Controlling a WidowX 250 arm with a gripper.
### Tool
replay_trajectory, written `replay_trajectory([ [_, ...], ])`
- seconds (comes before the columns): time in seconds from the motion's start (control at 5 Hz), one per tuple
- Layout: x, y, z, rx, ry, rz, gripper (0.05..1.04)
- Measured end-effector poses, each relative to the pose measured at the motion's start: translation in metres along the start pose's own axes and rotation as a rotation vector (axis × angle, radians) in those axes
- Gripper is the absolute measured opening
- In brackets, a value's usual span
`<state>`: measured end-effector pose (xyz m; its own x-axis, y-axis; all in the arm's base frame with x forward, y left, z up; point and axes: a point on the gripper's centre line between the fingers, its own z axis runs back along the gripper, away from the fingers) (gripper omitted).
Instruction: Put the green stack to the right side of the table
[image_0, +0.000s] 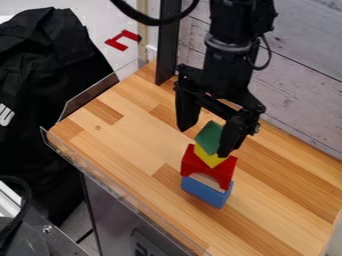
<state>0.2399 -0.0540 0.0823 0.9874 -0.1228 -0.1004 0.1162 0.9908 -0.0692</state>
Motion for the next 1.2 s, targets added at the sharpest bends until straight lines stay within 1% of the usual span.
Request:
replay_trajectory([
  [0.2, 0.004, -0.002, 0.000, -0.010, -0.003, 0.004, 0.958],
  [0.4, 0.005, -0.004, -0.004, -0.025, 0.005, 0.008, 0.681],
  [0.6, 0.007, -0.004, -0.004, -0.027, 0.000, 0.009, 0.522],
  [1.0, 0.009, -0.005, -0.004, -0.030, -0.001, 0.018, 0.522],
  [1.2, 0.009, -0.006, 0.007, -0.002, -0.022, 0.035, 0.521],
])
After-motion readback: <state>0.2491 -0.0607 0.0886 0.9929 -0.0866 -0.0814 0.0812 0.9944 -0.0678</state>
